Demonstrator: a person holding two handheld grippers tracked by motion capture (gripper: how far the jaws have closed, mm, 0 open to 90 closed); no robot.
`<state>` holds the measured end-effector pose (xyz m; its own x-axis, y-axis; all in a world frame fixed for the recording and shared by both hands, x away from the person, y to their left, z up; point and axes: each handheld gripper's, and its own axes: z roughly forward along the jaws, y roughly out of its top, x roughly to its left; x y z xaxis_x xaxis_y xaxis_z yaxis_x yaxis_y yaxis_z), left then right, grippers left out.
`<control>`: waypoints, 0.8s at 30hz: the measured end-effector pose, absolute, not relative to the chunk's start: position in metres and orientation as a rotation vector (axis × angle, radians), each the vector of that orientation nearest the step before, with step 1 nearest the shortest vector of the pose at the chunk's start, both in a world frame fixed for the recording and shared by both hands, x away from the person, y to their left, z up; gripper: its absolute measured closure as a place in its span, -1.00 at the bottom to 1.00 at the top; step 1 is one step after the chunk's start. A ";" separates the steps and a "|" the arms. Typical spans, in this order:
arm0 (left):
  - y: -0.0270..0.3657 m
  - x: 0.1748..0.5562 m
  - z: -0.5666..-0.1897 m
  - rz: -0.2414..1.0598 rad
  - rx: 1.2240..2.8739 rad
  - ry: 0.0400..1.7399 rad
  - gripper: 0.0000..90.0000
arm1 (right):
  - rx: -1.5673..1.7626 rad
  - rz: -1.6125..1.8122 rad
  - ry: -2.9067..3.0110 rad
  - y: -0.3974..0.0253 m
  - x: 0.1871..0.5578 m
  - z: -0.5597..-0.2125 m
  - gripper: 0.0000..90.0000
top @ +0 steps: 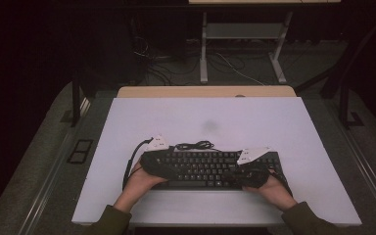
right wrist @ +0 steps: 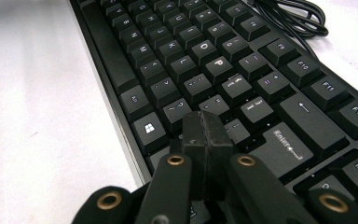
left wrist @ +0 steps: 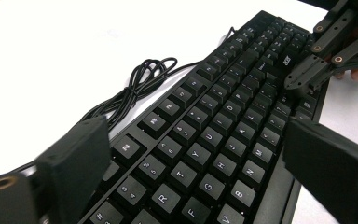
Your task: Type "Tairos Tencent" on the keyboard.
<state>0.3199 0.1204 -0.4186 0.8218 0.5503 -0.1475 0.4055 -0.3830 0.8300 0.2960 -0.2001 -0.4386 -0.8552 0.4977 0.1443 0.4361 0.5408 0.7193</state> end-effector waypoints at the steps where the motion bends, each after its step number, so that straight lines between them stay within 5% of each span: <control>1: 0.121 0.320 -0.419 0.186 2.025 0.711 -0.70 | 0.819 1.222 2.690 -0.200 0.296 -0.439 0.98; 12: 0.122 0.324 -0.426 0.155 2.035 0.734 -0.07 | 0.817 1.223 2.689 -0.200 0.296 -0.439 0.98; 16: 0.123 0.325 -0.427 0.138 2.050 0.735 0.36 | 0.819 1.223 2.688 -0.200 0.296 -0.439 0.98; 24: 0.120 0.327 -0.427 0.125 2.099 0.728 0.90 | 0.824 1.225 2.687 -0.200 0.296 -0.439 0.98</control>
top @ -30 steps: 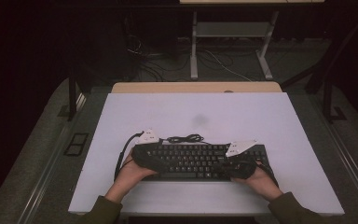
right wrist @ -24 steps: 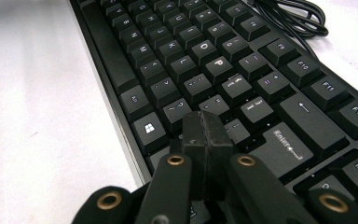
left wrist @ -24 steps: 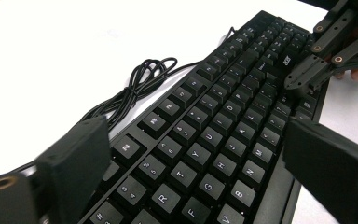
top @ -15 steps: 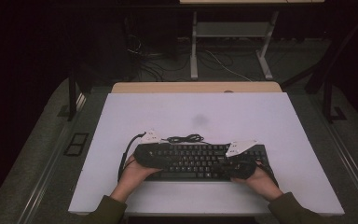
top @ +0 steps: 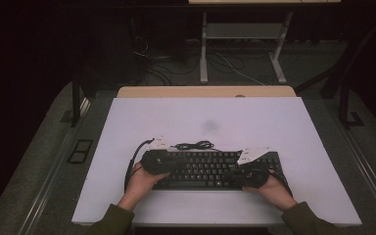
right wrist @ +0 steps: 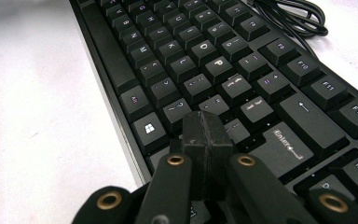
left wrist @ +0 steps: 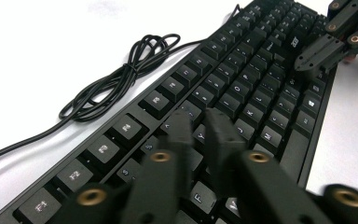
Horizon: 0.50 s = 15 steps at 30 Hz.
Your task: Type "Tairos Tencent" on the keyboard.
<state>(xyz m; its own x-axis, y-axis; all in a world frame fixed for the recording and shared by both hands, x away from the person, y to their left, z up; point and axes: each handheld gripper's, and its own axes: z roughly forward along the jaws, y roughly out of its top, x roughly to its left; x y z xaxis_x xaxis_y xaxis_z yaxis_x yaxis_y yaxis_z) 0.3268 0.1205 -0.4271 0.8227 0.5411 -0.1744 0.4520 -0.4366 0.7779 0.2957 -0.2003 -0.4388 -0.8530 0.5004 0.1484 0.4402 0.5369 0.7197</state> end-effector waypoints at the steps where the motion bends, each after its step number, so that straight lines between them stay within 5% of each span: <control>1: 0.120 0.327 -0.427 0.121 2.102 0.734 0.98 | 0.824 1.226 2.687 -0.200 0.296 -0.439 0.98; 15: 0.116 0.329 -0.432 0.128 2.152 0.737 0.98 | 0.825 1.228 2.689 -0.200 0.295 -0.439 0.98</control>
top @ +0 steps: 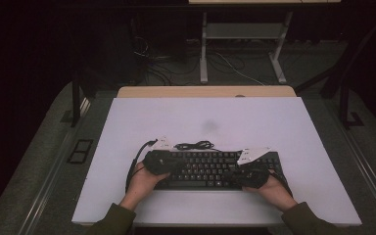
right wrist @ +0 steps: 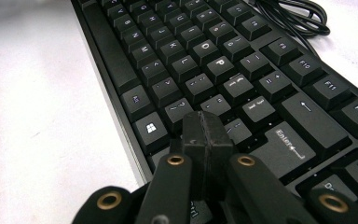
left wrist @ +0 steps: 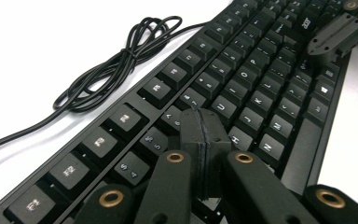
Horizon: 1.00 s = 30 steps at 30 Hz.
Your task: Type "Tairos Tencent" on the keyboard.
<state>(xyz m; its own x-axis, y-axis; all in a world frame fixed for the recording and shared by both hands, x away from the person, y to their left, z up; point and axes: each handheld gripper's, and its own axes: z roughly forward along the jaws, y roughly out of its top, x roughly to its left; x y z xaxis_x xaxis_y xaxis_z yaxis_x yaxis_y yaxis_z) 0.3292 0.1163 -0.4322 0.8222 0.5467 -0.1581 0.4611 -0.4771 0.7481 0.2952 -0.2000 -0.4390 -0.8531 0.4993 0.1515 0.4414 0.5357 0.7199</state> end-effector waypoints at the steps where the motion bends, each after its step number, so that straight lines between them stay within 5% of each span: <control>1: 0.116 0.329 -0.433 0.127 2.147 0.743 0.98 | 0.825 1.228 2.689 -0.200 0.295 -0.439 0.98; 26: 0.118 0.326 -0.429 0.128 2.128 0.722 0.98 | 0.825 1.232 2.690 -0.200 0.296 -0.439 0.98; 30: 0.121 0.322 -0.427 0.120 2.119 0.706 0.76 | 0.825 1.233 2.687 -0.200 0.295 -0.439 0.98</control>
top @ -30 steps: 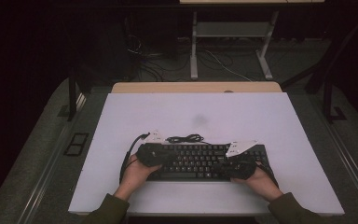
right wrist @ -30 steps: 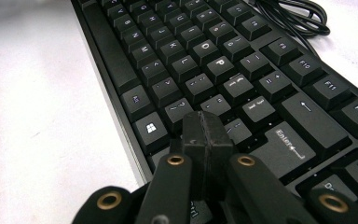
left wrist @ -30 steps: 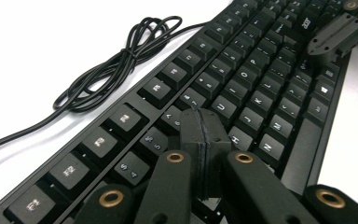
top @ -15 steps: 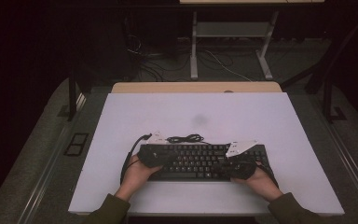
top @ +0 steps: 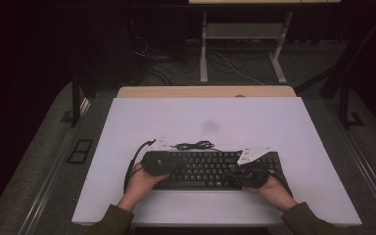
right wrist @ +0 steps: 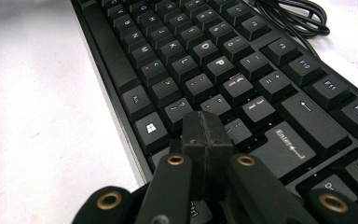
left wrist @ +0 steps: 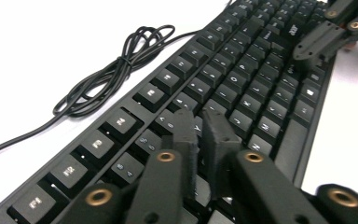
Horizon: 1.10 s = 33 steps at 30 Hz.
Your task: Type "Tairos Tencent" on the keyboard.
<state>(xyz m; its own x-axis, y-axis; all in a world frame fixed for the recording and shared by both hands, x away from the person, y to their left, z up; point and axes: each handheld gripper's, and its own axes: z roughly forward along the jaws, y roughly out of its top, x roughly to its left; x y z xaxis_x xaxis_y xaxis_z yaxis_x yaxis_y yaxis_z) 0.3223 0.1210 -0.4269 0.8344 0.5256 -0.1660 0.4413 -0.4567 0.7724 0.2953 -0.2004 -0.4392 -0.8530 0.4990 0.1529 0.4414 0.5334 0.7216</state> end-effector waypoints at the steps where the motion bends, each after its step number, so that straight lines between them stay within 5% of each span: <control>1: 0.121 0.322 -0.427 0.120 2.119 0.706 0.69 | 0.825 1.233 2.688 -0.200 0.295 -0.439 0.98; 16: 0.136 0.312 -0.425 0.145 2.093 0.692 -0.23 | 0.827 1.234 2.686 -0.200 0.296 -0.439 0.98; 33: 0.146 0.305 -0.426 0.159 2.081 0.693 -0.49 | 0.824 1.282 2.653 -0.205 0.296 -0.433 0.96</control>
